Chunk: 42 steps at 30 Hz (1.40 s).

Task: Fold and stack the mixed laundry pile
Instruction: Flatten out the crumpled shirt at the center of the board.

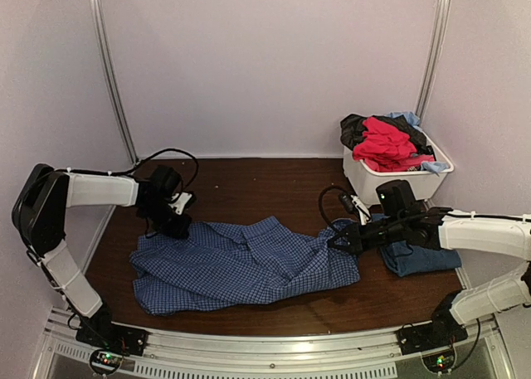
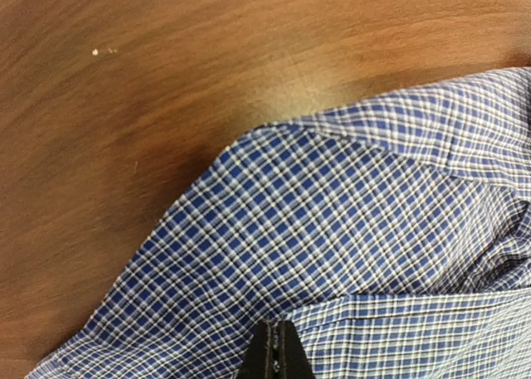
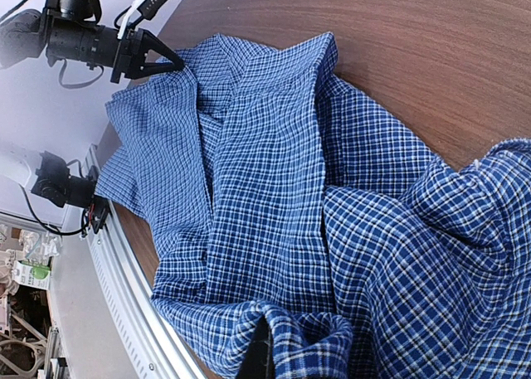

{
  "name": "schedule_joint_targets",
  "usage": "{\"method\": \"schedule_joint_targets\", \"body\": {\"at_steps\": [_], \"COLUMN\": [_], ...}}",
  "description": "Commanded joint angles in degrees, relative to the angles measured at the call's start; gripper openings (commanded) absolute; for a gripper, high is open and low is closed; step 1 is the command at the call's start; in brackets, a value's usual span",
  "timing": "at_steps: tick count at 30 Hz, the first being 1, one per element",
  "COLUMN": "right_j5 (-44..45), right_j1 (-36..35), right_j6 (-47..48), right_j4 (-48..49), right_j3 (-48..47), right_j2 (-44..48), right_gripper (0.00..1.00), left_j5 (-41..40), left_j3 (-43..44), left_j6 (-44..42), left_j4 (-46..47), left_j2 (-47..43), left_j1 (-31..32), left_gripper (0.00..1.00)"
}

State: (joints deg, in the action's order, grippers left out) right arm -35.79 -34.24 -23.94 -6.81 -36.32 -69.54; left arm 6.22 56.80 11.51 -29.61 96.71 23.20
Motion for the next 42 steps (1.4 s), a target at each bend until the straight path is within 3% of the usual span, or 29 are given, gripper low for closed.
{"method": "schedule_joint_targets", "body": {"at_steps": [1, 8, 12, 16, 26, 34, 37, 42], "right_j5": [0.82, 4.32, 7.71, 9.37, 8.18, 9.36, 11.31, 22.98], "right_j1": [0.27, 1.02, 4.06, 6.11, 2.27, -4.95, -4.99, -3.53], "right_j6": [0.43, 2.97, 7.37, 10.91, 20.88, 21.72, 21.5, 23.16], "right_j4": [-0.44, -3.41, -8.57, -12.88, -25.83, -32.21, -31.14, -30.62], "right_j3": [-0.83, -6.73, -18.4, -31.46, -58.95, -74.87, -75.55, -75.03], "right_j2": [0.85, 1.67, -0.06, -1.32, 0.08, -1.3, -1.55, -4.78], "right_gripper": [0.0, 0.0, 0.0, 0.0, 0.0, 0.0, 0.0, 0.0], "left_j5": [-0.23, -5.31, -9.32, -12.61, -8.5, -1.5, -5.11, -16.84], "left_j3": [-0.55, 0.34, 4.73, 14.63, 27.28, 40.59, 43.39, 44.2], "left_j6": [0.75, 4.84, 7.28, 6.42, 6.31, 5.74, 6.74, 8.12], "left_j4": [0.75, 0.94, 1.75, -3.44, -5.5, -9.11, -11.28, -14.43], "left_j2": [-3.95, -15.81, -26.3, -31.09, -44.91, -46.42, -44.94, -39.4], "left_j1": [-0.09, -2.76, -5.86, -6.5, -6.5, -6.5, -6.5, -6.5], "left_gripper": [0.0, 0.0, 0.0, 0.0, 0.0, 0.0, 0.0, 0.0]}}
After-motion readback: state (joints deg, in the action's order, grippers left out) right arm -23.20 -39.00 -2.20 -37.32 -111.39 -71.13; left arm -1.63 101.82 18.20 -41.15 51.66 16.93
